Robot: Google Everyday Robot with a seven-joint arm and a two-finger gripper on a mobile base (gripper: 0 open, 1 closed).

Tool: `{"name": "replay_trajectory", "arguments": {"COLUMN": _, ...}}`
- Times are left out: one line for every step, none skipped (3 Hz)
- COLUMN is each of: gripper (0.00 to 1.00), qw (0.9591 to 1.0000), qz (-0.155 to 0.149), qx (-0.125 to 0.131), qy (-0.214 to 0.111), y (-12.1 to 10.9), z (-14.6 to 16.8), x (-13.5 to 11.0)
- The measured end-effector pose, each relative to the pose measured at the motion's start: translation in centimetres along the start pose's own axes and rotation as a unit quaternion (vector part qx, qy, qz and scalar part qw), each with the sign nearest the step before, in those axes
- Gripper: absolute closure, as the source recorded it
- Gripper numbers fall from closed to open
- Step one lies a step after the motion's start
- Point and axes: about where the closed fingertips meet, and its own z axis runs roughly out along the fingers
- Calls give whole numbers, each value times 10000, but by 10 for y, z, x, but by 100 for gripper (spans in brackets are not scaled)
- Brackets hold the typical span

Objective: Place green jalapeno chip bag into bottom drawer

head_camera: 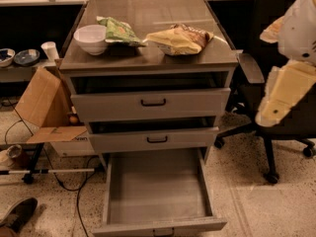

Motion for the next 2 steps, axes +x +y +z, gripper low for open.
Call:
{"name": "replay_trajectory", "arguments": {"gripper": 0, "qw": 9995, "qz": 90, "qx": 69, "qy": -285, "y": 2, "z": 4, "x": -26}}
{"name": "replay_trajectory", "arguments": {"gripper": 0, "qw": 9974, "qz": 361, "qx": 227, "qy": -583, "y": -6, "z": 22, "x": -61}}
